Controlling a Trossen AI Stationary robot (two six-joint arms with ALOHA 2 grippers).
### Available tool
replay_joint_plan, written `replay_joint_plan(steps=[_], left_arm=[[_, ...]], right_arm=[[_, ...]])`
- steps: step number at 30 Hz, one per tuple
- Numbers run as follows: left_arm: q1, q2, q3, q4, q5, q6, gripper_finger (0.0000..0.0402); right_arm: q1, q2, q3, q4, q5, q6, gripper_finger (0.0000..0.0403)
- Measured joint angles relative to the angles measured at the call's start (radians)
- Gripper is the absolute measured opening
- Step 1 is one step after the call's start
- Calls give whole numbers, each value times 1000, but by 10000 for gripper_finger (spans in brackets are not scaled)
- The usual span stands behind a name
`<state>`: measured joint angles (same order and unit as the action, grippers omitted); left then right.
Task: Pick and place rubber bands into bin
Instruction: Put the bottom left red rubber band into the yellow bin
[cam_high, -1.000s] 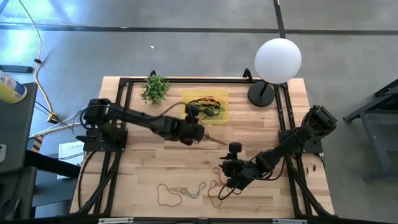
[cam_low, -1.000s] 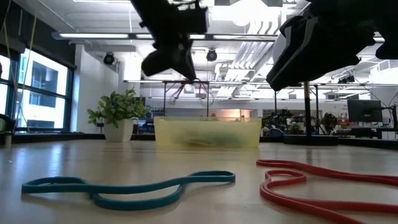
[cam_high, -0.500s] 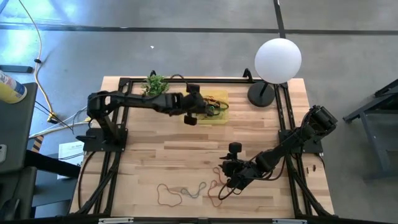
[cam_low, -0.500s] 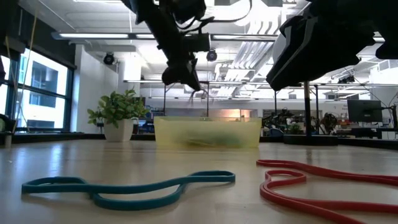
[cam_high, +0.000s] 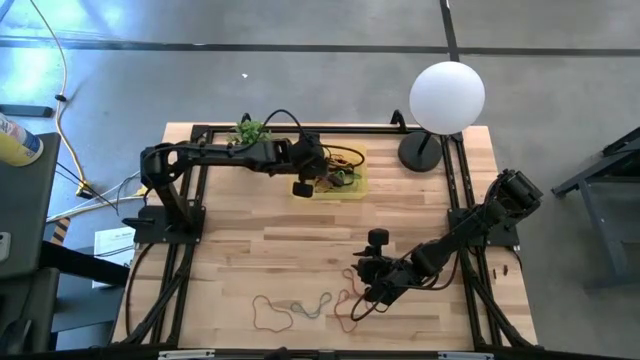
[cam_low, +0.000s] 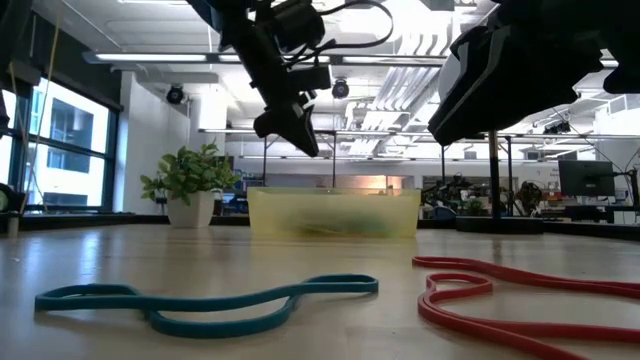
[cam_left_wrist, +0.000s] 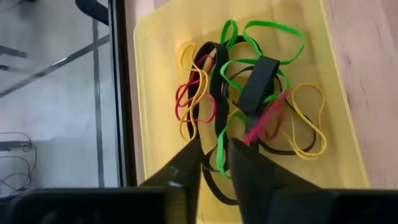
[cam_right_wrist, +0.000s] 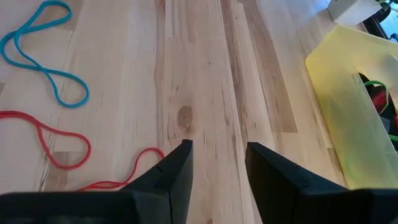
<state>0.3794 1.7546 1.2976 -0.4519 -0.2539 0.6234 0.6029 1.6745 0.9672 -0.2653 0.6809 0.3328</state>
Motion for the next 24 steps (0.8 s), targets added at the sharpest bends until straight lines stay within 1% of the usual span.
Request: replay_joint_plan(steps=[5,6,8,11,13,15,18,24], left_arm=[[0,0,0,0,4,-6,135],[0,0,0,-2,22,-14,146],[0,0,0,-16,104,-26,163],[-2,-7,0,-66,268,-26,179],[-25,-8,1,-108,311,-24,182],[-56,-8,0,-161,306,-18,180],[-121,-8,0,-216,263,-4,168],[-295,-11,0,-317,204,-27,139]], right_arm=[[0,0,0,0,0,9,138],[0,0,0,0,-3,20,138],[0,0,0,-2,-34,47,138],[0,0,0,-16,-122,91,138],[0,0,0,-24,-168,125,138],[7,0,0,-22,-199,158,138],[21,0,0,-10,-241,211,138],[51,0,0,10,-351,376,138]])
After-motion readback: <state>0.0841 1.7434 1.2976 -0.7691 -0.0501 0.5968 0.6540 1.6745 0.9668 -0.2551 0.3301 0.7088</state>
